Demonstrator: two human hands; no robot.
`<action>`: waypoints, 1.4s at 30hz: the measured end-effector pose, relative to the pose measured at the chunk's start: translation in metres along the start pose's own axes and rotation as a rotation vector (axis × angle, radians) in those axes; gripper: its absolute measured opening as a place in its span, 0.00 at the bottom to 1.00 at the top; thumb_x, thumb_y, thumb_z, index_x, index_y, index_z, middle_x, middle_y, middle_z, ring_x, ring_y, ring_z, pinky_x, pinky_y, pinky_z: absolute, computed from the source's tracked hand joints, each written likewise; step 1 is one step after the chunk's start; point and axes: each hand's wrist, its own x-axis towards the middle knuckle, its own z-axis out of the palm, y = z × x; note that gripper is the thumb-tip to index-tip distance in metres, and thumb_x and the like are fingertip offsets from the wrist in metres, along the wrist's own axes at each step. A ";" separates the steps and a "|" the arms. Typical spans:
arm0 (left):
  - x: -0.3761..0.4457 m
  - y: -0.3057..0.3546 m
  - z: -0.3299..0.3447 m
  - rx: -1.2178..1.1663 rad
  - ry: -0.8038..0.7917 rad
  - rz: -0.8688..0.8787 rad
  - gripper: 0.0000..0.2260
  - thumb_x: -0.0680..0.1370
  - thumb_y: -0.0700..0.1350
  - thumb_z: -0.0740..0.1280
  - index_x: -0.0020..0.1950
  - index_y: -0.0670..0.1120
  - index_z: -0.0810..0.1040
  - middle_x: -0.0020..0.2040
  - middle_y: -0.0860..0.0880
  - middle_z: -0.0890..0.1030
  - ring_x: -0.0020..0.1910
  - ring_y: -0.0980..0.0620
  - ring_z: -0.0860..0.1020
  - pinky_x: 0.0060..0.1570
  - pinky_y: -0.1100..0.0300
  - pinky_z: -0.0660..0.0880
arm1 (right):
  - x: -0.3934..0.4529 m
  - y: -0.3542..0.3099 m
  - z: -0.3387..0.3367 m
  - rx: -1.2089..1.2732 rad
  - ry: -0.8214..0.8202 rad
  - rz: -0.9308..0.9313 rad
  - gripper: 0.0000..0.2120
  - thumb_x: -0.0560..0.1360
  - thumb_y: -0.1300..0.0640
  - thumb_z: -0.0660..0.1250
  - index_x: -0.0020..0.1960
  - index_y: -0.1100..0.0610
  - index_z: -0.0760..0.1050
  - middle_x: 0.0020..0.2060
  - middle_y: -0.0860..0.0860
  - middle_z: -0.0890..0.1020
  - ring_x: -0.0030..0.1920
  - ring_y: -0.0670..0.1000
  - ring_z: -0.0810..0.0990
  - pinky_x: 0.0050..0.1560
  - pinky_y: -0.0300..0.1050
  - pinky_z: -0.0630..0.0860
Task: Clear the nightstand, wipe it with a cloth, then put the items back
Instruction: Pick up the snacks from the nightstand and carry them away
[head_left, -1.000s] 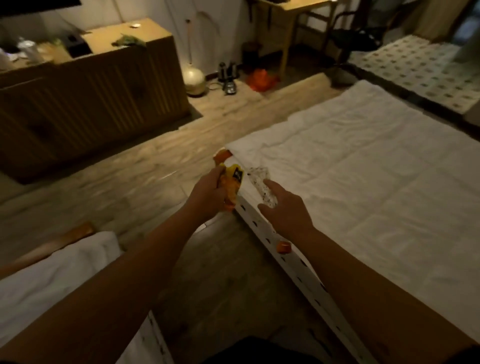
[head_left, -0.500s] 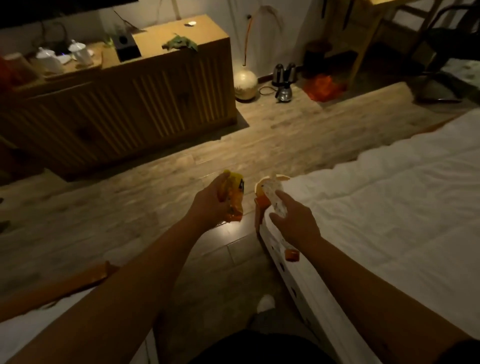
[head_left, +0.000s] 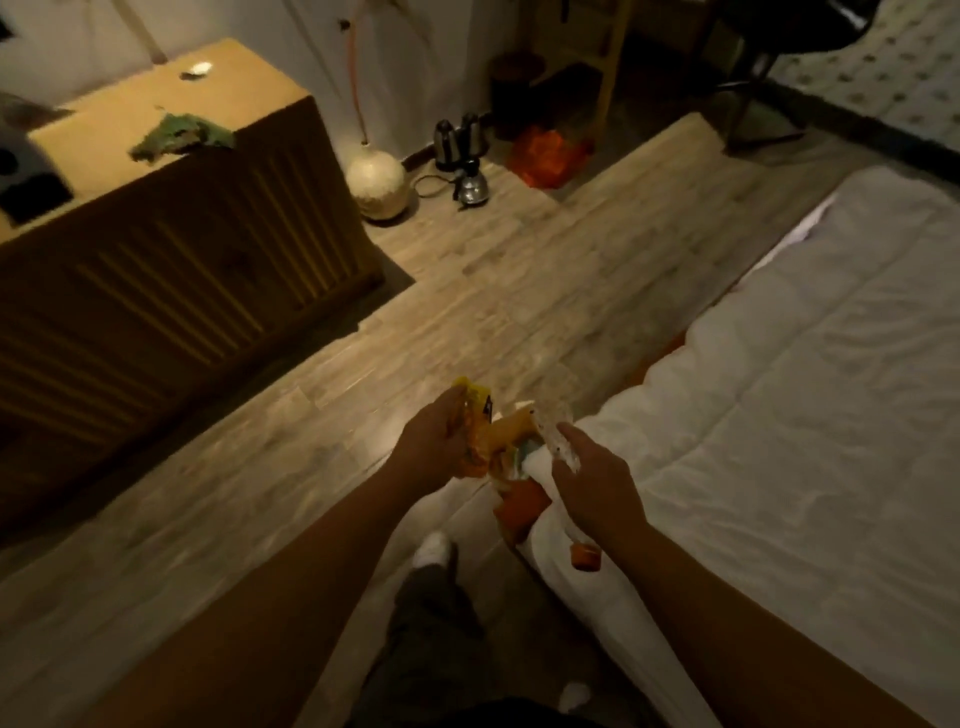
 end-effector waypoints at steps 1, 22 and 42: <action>0.026 -0.002 -0.003 0.017 -0.036 0.017 0.30 0.76 0.40 0.67 0.75 0.55 0.61 0.61 0.43 0.77 0.42 0.45 0.82 0.38 0.49 0.81 | 0.016 -0.002 0.009 0.014 0.037 0.031 0.18 0.77 0.52 0.64 0.67 0.51 0.72 0.53 0.52 0.82 0.52 0.49 0.79 0.52 0.39 0.70; 0.334 -0.176 0.142 0.352 -0.364 -0.029 0.14 0.74 0.54 0.70 0.56 0.51 0.76 0.47 0.51 0.82 0.41 0.53 0.81 0.37 0.60 0.79 | 0.228 0.116 0.246 0.545 0.368 0.896 0.30 0.77 0.50 0.64 0.75 0.52 0.58 0.69 0.52 0.71 0.65 0.55 0.72 0.64 0.53 0.71; 0.418 -0.290 0.206 0.504 -0.436 0.117 0.17 0.76 0.56 0.64 0.61 0.51 0.75 0.46 0.50 0.79 0.43 0.53 0.78 0.39 0.61 0.70 | 0.309 0.209 0.369 0.251 0.436 0.989 0.34 0.75 0.46 0.66 0.75 0.52 0.56 0.73 0.53 0.64 0.70 0.57 0.65 0.65 0.59 0.69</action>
